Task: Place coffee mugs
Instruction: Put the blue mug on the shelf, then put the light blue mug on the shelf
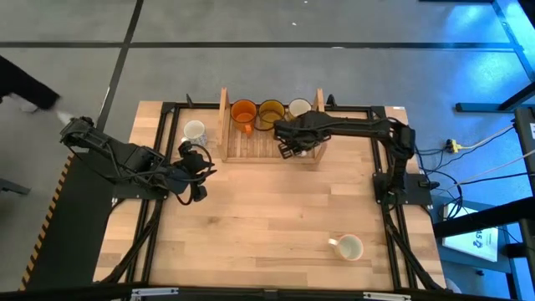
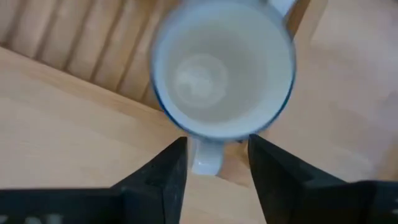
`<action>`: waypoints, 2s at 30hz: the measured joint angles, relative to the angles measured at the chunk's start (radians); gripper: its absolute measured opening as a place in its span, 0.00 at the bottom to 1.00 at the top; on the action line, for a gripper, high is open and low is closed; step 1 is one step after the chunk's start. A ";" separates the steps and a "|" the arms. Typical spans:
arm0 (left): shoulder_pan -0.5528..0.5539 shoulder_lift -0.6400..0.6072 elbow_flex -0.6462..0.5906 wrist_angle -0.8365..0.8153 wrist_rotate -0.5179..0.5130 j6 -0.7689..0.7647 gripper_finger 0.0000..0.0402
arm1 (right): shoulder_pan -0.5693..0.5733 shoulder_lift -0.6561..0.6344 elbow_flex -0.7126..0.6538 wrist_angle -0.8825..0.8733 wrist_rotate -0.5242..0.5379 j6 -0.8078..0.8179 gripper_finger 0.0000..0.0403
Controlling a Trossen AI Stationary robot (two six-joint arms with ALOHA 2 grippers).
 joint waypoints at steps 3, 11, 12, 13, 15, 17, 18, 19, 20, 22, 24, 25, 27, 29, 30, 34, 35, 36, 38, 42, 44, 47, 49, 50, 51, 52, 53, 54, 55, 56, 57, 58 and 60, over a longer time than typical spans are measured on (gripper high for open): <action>0.000 0.000 0.000 0.000 0.000 0.000 0.22 | 0.033 0.000 0.051 -0.016 0.051 -0.025 0.40; 0.000 0.000 0.000 0.000 0.000 -0.006 0.22 | 0.072 -0.002 0.071 -0.035 0.120 -0.029 0.40; 0.000 0.000 0.000 0.000 0.000 -0.006 0.22 | 0.079 -0.002 0.071 -0.034 0.131 -0.035 0.40; 0.000 0.000 0.000 0.000 0.000 -0.006 0.22 | 0.089 -0.002 0.071 -0.032 0.132 -0.048 0.40; 0.000 0.000 0.000 0.000 -0.002 -0.006 0.22 | 0.108 -0.016 0.071 -0.033 0.131 -0.077 0.40; 0.000 0.000 0.000 0.008 -0.003 -0.005 0.22 | 0.138 -0.041 0.072 -0.019 0.131 -0.104 0.40; 0.000 0.000 0.000 0.016 -0.002 -0.002 0.22 | 0.160 -0.057 0.072 -0.021 0.137 -0.120 0.40; 0.001 0.000 0.000 0.028 -0.001 -0.001 0.22 | 0.185 -0.073 0.071 -0.018 0.156 -0.137 0.40; 0.005 0.000 0.000 0.045 0.006 -0.001 0.22 | 0.212 -0.094 0.065 -0.012 0.177 -0.156 0.40; 0.025 0.000 0.000 0.089 0.034 0.000 0.22 | 0.273 -0.144 0.036 0.001 0.207 -0.172 0.40; 0.058 0.000 0.006 0.120 0.082 -0.007 0.22 | 0.340 -0.209 -0.025 0.039 0.219 -0.186 0.40; 0.078 0.000 0.018 0.114 0.109 -0.016 0.22 | 0.373 -0.248 -0.067 0.070 0.218 -0.196 0.40; 0.128 0.000 0.058 0.078 0.170 -0.042 0.22 | 0.436 -0.330 -0.177 0.143 0.219 -0.196 0.40; 0.185 0.000 0.105 0.007 0.230 -0.068 0.22 | 0.500 -0.421 -0.302 0.242 0.220 -0.174 0.40; 0.216 0.000 0.132 -0.039 0.256 -0.082 0.22 | 0.529 -0.469 -0.364 0.299 0.218 -0.159 0.40; 0.339 -0.001 0.231 -0.254 0.327 -0.086 0.22 | 0.625 -0.635 -0.564 0.470 0.226 -0.083 0.40; 0.369 -0.001 0.242 -0.299 0.339 -0.066 0.22 | 0.643 -0.666 -0.601 0.496 0.239 -0.069 0.40; 0.401 -0.001 0.247 -0.331 0.342 -0.035 0.22 | 0.659 -0.694 -0.636 0.519 0.250 -0.052 0.40; 0.467 0.000 0.247 -0.376 0.342 0.006 0.23 | 0.685 -0.737 -0.685 0.544 0.271 -0.040 0.40; 0.647 0.042 0.236 -0.450 0.414 0.006 0.31 | 0.712 -0.781 -0.729 0.546 0.279 -0.044 0.40; 0.741 0.077 0.233 -0.492 0.442 0.011 0.37 | 0.709 -0.784 -0.731 0.538 0.277 -0.059 0.40; 0.868 0.142 0.233 -0.489 0.522 0.091 0.43 | 0.708 -0.784 -0.731 0.538 0.279 -0.106 0.40; 0.941 0.184 0.233 -0.480 0.555 0.161 0.45 | 0.707 -0.784 -0.731 0.538 0.282 -0.132 0.40; 0.972 0.204 0.234 -0.480 0.557 0.198 0.45 | 0.707 -0.784 -0.731 0.537 0.285 -0.138 0.40; 1.002 0.229 0.234 -0.478 0.551 0.226 0.45 | 0.705 -0.784 -0.731 0.537 0.290 -0.147 0.40; 1.031 0.252 0.234 -0.470 0.537 0.249 0.45 | 0.701 -0.784 -0.731 0.538 0.289 -0.150 0.40; 1.057 0.271 0.233 -0.459 0.519 0.273 0.45 | 0.700 -0.784 -0.731 0.536 0.289 -0.152 0.40; 1.085 0.286 0.233 -0.447 0.505 0.296 0.45 | 0.700 -0.784 -0.731 0.536 0.291 -0.151 0.40; 1.114 0.302 0.233 -0.432 0.493 0.315 0.45 | 0.700 -0.784 -0.731 0.536 0.294 -0.149 0.40; 1.142 0.318 0.233 -0.408 0.487 0.333 0.45 | 0.700 -0.784 -0.731 0.537 0.302 -0.142 0.40; 1.171 0.333 0.233 -0.383 0.488 0.351 0.45 | 0.700 -0.784 -0.731 0.538 0.308 -0.131 0.40; 1.198 0.346 0.234 -0.363 0.492 0.374 0.45 | 0.700 -0.784 -0.731 0.538 0.315 -0.125 0.40; 1.246 0.373 0.234 -0.342 0.494 0.416 0.45 | 0.700 -0.784 -0.731 0.537 0.332 -0.124 0.40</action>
